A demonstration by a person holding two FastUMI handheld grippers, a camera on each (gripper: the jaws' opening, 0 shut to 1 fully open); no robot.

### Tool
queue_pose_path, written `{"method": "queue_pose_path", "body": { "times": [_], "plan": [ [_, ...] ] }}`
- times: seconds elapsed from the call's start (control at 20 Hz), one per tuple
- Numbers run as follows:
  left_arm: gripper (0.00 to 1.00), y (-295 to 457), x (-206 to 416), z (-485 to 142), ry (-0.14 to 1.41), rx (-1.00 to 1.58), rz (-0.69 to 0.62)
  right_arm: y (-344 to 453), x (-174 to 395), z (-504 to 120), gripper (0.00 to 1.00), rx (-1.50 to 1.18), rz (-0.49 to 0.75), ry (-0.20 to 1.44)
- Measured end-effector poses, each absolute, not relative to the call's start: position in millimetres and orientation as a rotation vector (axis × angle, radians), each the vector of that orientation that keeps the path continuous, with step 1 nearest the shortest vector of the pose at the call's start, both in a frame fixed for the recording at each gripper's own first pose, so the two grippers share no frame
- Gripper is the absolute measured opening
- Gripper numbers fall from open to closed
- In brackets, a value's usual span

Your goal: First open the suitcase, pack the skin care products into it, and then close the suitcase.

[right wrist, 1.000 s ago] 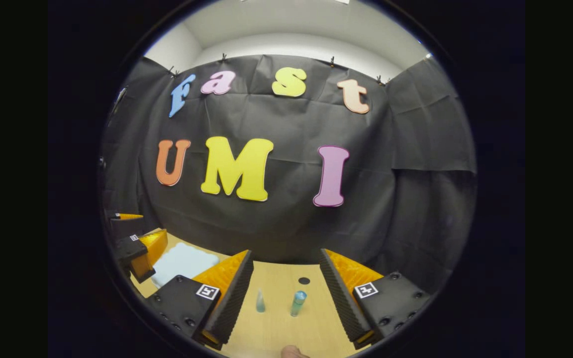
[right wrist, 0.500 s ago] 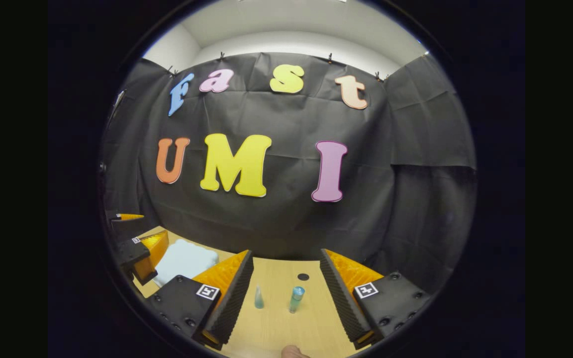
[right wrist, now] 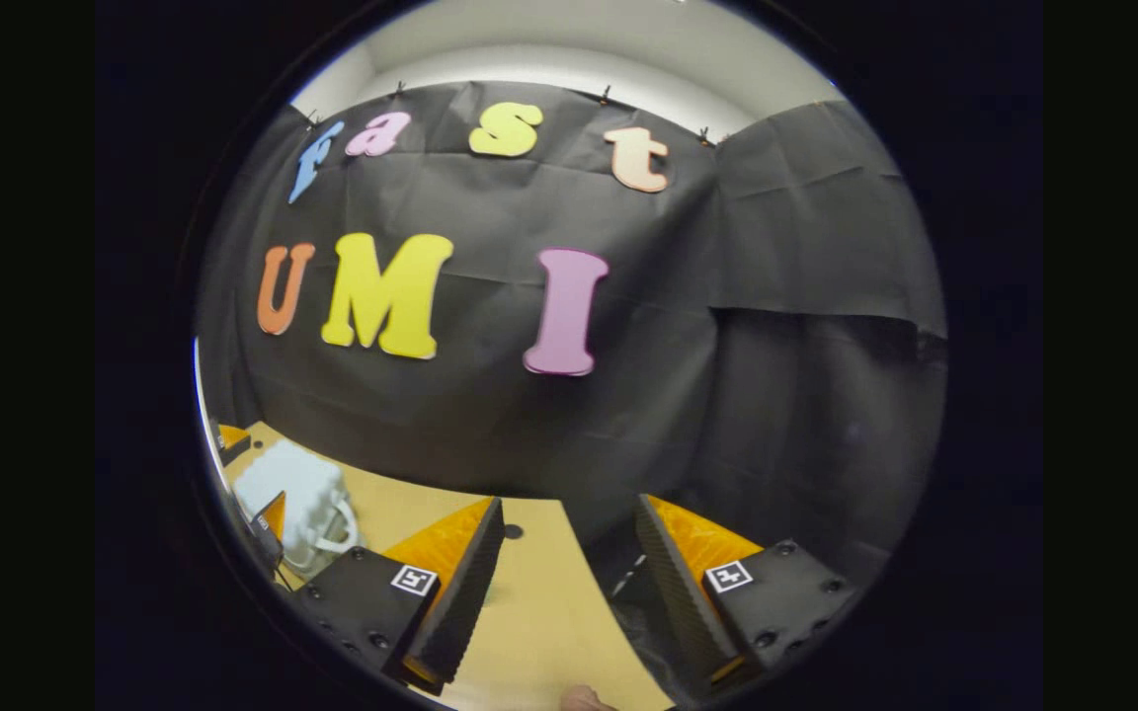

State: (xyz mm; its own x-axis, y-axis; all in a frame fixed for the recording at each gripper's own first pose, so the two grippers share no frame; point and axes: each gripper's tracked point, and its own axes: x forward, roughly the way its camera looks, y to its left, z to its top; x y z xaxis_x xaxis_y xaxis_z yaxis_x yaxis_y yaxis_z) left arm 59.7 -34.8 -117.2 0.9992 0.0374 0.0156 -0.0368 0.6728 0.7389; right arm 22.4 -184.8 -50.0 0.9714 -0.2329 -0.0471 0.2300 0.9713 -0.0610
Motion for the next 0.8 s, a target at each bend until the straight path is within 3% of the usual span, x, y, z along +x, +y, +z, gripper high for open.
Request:
{"method": "queue_pose_path", "body": {
  "times": [0.25,0.8],
  "plan": [
    [0.97,-60.2,84.1,-174.3,0.052,1.13,-0.03,-232.7,35.9,-87.9,0.8,0.007,-0.257,0.119],
    [0.94,-39.4,130.8,-244.2,0.313,1.483,0.001,-249.6,73.0,-144.9,0.8,0.049,-0.14,0.208]
  ]
}}
